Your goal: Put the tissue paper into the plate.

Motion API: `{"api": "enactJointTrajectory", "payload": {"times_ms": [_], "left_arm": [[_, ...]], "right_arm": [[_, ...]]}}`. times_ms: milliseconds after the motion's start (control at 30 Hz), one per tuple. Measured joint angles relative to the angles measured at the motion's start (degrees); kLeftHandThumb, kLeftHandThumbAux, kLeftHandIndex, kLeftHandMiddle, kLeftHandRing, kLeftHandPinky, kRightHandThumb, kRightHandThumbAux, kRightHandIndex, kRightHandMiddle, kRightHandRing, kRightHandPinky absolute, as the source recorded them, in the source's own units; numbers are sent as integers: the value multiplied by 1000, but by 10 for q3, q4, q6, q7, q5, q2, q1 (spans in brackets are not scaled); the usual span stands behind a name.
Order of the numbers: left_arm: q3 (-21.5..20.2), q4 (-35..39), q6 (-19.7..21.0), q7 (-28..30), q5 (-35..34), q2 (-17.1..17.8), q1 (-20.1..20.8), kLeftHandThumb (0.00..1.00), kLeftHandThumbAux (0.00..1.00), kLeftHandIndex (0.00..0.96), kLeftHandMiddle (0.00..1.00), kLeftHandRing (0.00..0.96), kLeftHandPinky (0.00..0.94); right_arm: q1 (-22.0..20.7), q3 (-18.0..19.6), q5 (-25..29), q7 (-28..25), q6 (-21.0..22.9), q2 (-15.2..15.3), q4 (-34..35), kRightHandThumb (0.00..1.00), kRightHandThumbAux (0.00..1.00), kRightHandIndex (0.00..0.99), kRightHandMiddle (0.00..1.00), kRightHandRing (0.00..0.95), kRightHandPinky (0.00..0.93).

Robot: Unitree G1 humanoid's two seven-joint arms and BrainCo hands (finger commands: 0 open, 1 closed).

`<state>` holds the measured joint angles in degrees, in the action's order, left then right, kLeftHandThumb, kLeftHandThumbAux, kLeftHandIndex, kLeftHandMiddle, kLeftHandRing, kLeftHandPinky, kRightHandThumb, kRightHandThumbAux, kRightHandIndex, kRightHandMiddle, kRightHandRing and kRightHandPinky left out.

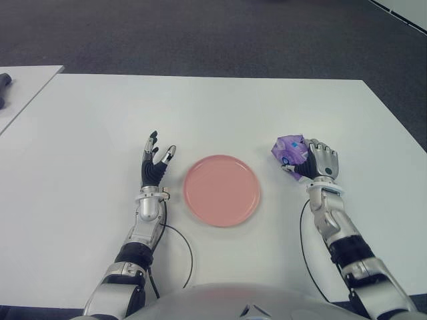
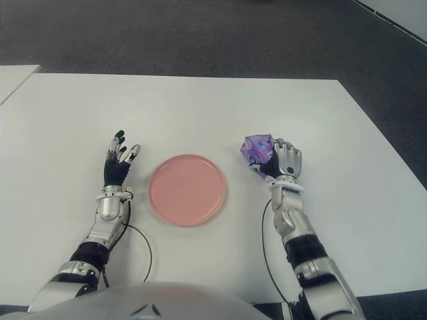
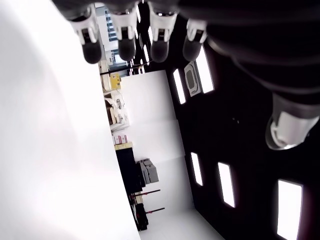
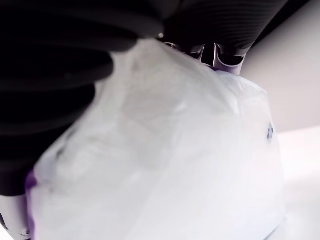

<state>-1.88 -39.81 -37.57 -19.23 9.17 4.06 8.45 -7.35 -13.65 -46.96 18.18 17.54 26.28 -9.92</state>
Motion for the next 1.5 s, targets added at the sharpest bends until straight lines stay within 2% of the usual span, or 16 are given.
{"api": "enactJointTrajectory", "payload": {"times_ms": [67,167,300,533,767,1067,1200,1367,1500], "left_arm": [[0,0,0,0,0,1,0,0,455,0,0,0,0],[0,0,0,0,1,1,0,0,455,0,0,0,0],[0,0,0,0,3,1,1,0,454,0,0,0,0],[0,0,3,0,4,1,1,0,450,0,0,0,0],[0,0,6,-1,5,0,3,0,447,0,0,0,0],[0,1,12,-2,6,-1,3,0,442,0,0,0,0],[-1,0,12,-2,5,0,3,0,439,0,0,0,0],[0,0,12,-2,5,-1,3,0,431,0,0,0,0],[0,0,12,-2,5,-1,4,0,430,0,0,0,0]], "right_arm": [[16,7,4,-31,22,-10,52,855,679,393,524,844,842],[28,15,13,-45,23,-18,80,855,679,394,522,846,845],[33,21,17,-48,22,-19,84,855,679,395,525,847,846],[24,62,19,-32,32,-49,171,856,678,399,535,851,829],[1,84,35,16,-22,-71,206,856,678,399,535,853,832],[-32,105,43,40,-86,-58,185,857,677,403,539,861,848],[-48,98,36,40,-93,-60,190,857,676,404,540,861,846],[-53,75,31,37,-99,-78,220,856,677,403,537,858,841],[-47,52,36,38,-138,-98,235,856,677,403,536,859,840]]}}
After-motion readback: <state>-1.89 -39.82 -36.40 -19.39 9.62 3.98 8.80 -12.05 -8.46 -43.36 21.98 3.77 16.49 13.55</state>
